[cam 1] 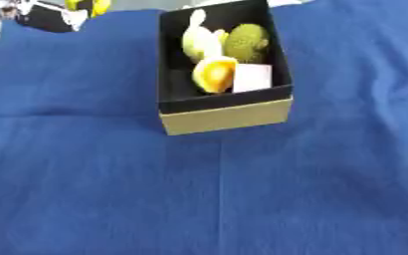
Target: Pick up objects on the table and place them in the box.
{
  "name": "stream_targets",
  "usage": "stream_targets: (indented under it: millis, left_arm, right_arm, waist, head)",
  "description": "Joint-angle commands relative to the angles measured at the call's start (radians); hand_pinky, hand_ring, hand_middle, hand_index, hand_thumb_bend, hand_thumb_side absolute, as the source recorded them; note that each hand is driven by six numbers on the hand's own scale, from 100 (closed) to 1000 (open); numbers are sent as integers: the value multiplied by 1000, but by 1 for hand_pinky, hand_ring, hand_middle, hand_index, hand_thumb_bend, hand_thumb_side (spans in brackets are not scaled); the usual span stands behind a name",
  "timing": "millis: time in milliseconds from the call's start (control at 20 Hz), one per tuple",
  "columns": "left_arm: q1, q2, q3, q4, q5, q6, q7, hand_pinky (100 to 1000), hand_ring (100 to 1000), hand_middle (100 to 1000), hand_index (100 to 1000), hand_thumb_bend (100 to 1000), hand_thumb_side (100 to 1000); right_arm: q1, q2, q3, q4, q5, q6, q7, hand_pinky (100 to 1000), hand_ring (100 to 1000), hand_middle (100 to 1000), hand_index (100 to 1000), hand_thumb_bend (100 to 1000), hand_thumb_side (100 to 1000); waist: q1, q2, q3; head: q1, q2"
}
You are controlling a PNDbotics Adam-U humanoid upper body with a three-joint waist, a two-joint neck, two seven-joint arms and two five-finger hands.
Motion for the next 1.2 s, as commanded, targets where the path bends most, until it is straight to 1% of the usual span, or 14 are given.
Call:
stream_targets:
  millis: [50,200,350,650,800,850,900,950,1050,1100,1200]
  left_arm:
    - [-49,-37,-33,-86,70,4,-39,735,596,522,709,100,161]
    - [-74,-97,-81,-108,93,12,-84,738,602,532,717,100,149]
    - [-80,-141,-115,-84,81,15,-120,743,608,545,731,100,151]
    - [-88,-203,-139,9,63,14,-152,750,620,566,754,100,159]
    - [-87,-219,-144,54,58,8,-167,767,645,596,782,100,138]
    - [-87,-220,-142,70,57,4,-173,776,663,617,797,100,144]
    - [-86,-221,-140,87,57,0,-178,806,703,680,831,100,228]
    - [-86,-222,-137,104,59,-5,-189,833,762,756,879,100,395]
    - [-87,-222,-127,133,53,-17,-214,859,800,795,910,110,473]
    - [-87,-223,-118,143,49,-24,-217,863,805,799,916,124,488]
    - [-88,-224,-104,152,40,-33,-206,865,808,801,918,163,462]
  right_arm:
    - [-10,-31,-10,-15,-17,-3,9,752,777,720,782,100,528]
    - [-22,-35,-9,-15,-29,-6,20,752,777,720,782,100,528]
    - [-29,-36,-10,-15,-38,-7,26,752,777,720,782,100,529]
    - [-38,-30,-11,-15,-48,-4,28,751,777,720,782,100,530]
    - [-41,-27,-11,-15,-50,-3,29,751,777,720,782,100,530]
    - [-41,-27,-11,-15,-51,-3,29,751,777,720,782,100,530]
    - [-42,-26,-11,-15,-51,-3,29,751,777,720,782,100,529]
    - [-44,-26,-11,-15,-52,-3,29,751,777,720,782,100,531]
    - [-45,-24,-10,-15,-54,-2,31,751,777,720,782,100,531]
    - [-45,-22,-11,-15,-54,-2,31,751,777,720,782,100,531]
    - [-44,-20,-11,-15,-57,-1,30,750,777,719,782,100,532]
  waist:
    - [0,-30,-7]
    - [6,-32,-17]
    - [11,-31,-27]
    - [19,-26,-39]
    - [19,-24,-45]
    - [20,-23,-47]
    - [20,-22,-48]
    - [20,-22,-50]
    - [21,-21,-52]
    - [21,-21,-53]
    - [20,-22,-54]
  head:
    - [4,1]
    - [10,3]
    - [11,1]
    - [9,-1]
    - [8,0]
    - [7,2]
    - [6,3]
    - [5,4]
    - [2,4]
    - [1,4]
    - [-1,5]
